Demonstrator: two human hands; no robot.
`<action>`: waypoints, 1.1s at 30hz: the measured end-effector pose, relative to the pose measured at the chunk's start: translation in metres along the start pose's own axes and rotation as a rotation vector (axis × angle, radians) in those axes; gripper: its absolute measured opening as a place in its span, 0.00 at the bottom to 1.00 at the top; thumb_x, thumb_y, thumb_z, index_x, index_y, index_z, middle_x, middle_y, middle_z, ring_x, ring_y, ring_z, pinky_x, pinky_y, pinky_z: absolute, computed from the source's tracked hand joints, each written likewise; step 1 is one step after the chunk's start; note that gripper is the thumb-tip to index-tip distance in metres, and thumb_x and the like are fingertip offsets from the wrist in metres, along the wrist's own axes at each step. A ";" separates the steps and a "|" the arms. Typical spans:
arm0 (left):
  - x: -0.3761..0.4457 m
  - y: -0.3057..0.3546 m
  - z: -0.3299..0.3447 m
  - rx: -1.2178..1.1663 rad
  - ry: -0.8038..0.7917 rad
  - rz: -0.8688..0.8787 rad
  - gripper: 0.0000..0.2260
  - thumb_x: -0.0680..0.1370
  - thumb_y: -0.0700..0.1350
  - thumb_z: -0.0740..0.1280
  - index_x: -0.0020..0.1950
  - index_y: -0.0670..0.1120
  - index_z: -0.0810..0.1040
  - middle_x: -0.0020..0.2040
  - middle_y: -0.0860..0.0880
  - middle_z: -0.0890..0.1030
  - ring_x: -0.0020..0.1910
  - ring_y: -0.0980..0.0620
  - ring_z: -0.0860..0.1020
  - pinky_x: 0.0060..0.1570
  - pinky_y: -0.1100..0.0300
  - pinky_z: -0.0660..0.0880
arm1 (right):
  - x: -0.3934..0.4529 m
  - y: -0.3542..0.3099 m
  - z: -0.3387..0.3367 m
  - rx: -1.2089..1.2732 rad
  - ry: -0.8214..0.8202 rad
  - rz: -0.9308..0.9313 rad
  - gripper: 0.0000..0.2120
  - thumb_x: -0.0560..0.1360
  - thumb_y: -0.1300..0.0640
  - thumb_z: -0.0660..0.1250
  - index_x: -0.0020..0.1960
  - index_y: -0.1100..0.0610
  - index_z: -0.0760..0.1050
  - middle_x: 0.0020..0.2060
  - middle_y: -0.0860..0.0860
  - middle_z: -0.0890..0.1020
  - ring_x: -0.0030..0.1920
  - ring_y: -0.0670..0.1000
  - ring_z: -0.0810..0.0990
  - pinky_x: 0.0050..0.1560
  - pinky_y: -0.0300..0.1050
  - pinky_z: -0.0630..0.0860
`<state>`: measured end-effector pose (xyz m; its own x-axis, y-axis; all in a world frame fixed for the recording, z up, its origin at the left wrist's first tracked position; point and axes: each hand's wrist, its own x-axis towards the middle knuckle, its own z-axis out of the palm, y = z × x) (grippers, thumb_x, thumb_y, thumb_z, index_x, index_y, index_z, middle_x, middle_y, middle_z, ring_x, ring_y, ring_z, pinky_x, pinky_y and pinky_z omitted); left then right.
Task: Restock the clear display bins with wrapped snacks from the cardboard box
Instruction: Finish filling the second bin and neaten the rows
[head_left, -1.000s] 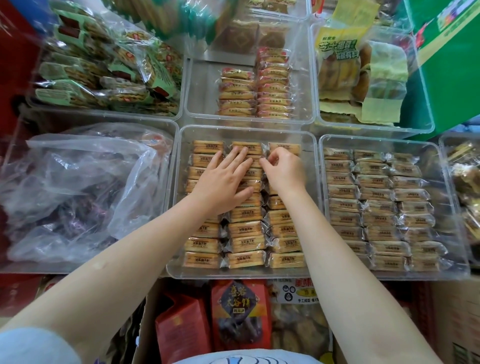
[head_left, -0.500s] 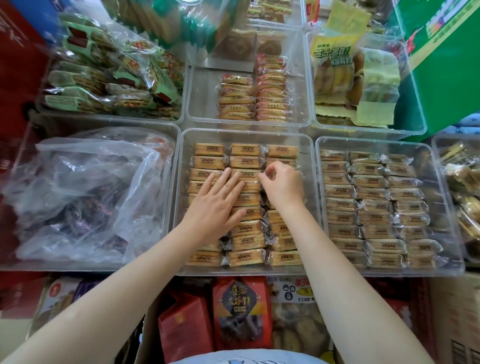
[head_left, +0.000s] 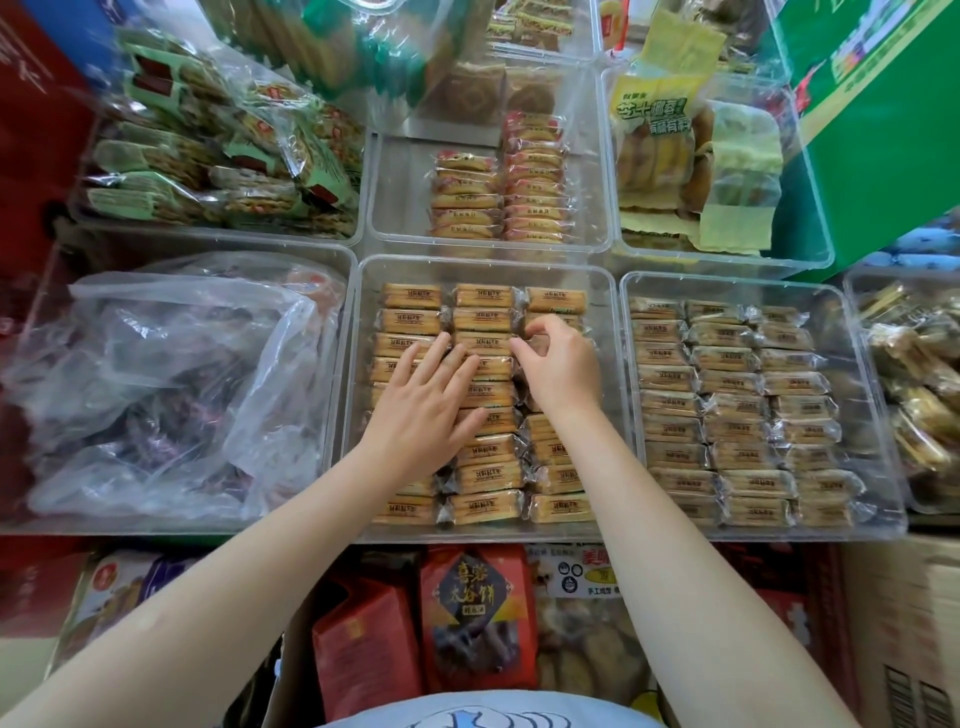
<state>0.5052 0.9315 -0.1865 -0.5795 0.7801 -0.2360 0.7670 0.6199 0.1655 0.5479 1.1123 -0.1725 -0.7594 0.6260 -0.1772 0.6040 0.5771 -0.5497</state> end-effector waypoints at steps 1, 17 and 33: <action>-0.005 0.000 0.001 -0.008 -0.008 -0.001 0.35 0.81 0.65 0.38 0.83 0.48 0.51 0.83 0.48 0.51 0.81 0.49 0.41 0.79 0.46 0.41 | -0.003 0.002 -0.001 -0.014 -0.001 -0.014 0.11 0.79 0.47 0.68 0.56 0.53 0.78 0.51 0.48 0.81 0.48 0.50 0.79 0.42 0.44 0.73; -0.024 0.007 0.015 -0.035 0.053 0.004 0.31 0.83 0.64 0.42 0.83 0.50 0.52 0.82 0.51 0.49 0.81 0.49 0.40 0.79 0.44 0.42 | -0.012 0.006 0.004 0.271 -0.105 0.283 0.05 0.78 0.53 0.70 0.46 0.54 0.83 0.41 0.44 0.82 0.43 0.46 0.79 0.42 0.41 0.74; -0.028 -0.005 0.018 -0.061 -0.008 -0.089 0.34 0.81 0.65 0.40 0.83 0.48 0.43 0.82 0.49 0.40 0.80 0.50 0.34 0.79 0.50 0.35 | -0.012 0.000 0.011 -0.069 -0.115 0.130 0.07 0.81 0.53 0.64 0.48 0.51 0.79 0.43 0.47 0.81 0.43 0.50 0.77 0.36 0.42 0.67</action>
<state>0.5226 0.9053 -0.1975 -0.6424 0.7209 -0.2600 0.6941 0.6911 0.2014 0.5541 1.0994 -0.1796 -0.6938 0.6361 -0.3377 0.7113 0.5320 -0.4594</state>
